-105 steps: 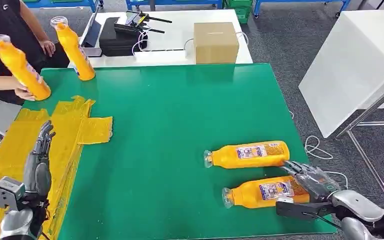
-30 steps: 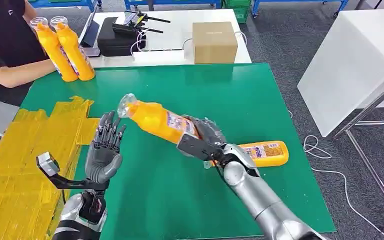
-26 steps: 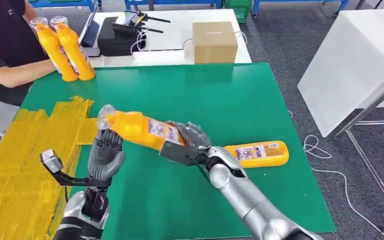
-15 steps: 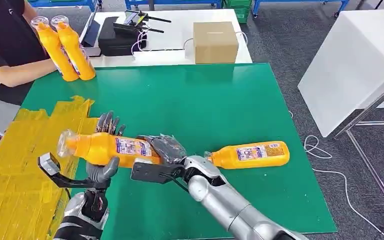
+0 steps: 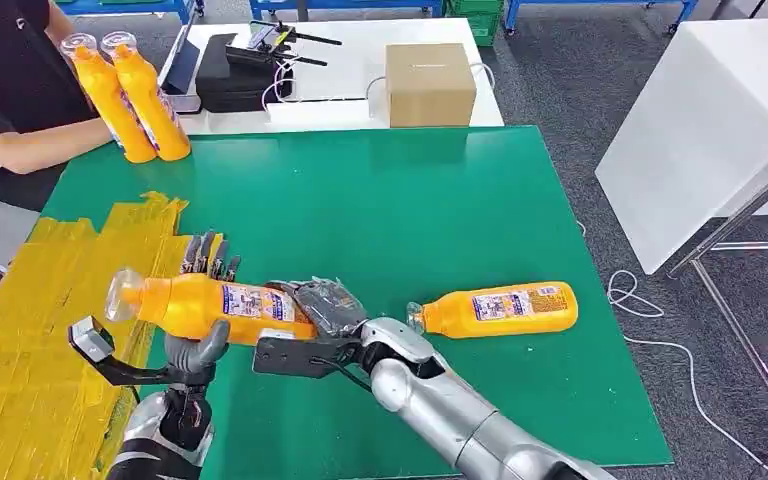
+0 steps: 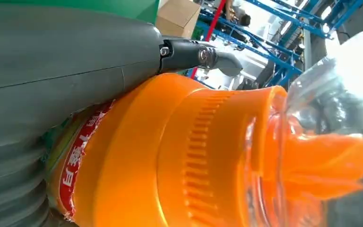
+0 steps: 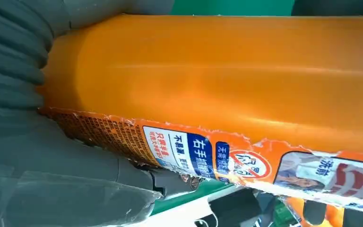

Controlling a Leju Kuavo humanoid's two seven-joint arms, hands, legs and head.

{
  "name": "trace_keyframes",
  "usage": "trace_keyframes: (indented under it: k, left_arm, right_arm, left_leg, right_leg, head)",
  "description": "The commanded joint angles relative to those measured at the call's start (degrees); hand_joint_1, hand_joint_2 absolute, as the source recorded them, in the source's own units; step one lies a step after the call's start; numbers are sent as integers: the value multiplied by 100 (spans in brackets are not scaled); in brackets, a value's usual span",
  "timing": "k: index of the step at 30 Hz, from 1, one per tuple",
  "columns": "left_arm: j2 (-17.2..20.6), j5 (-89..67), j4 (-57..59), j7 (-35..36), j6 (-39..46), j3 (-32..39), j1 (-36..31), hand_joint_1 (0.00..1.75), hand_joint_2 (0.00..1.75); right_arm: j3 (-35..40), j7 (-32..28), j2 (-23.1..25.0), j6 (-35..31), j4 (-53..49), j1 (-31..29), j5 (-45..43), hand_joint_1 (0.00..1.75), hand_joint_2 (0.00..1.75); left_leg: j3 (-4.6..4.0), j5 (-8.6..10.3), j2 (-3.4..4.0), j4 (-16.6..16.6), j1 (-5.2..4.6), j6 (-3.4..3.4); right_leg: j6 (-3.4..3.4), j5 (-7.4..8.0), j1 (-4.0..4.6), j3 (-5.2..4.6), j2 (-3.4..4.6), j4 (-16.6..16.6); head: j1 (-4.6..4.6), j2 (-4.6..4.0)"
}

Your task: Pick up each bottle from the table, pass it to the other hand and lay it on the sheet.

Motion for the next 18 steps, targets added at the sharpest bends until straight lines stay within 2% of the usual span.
trace_keyframes:
  k: [1, 9, 10, 18]
  left_arm:
    - [-75, -43, 309, -32, -42, 427, -308, 175, 175]
    - [-83, -41, 249, -69, -161, 455, -290, 175, 175]
    - [-83, -46, 228, -66, -171, 455, -284, 175, 175]
    - [-83, -47, 217, -64, -173, 456, -280, 175, 175]
  right_arm:
    - [651, -152, -152, -5, 144, -109, -45, 175, 175]
    - [502, -153, -200, -169, 254, -123, -39, 175, 175]
    - [424, -137, -225, -274, 283, -136, -14, 126, 175]
    - [382, -132, -251, -301, 297, -152, -11, 126, 175]
  left_leg:
    - [7, 0, -9, -4, 7, -4]
    - [5, 1, -10, -4, 5, -3]
    - [8, 1, -15, -5, 9, -5]
    - [5, 1, -10, -2, 3, -3]
  right_leg:
    - [2, 1, 7, 12, -11, -9]
    - [1, 1, 5, 10, -11, -8]
    - [2, 1, 9, 16, -16, -13]
    - [2, 0, 3, 7, -11, -6]
  head:
    - [0, 0]
    - [0, 0]
    - [0, 0]
    - [0, 0]
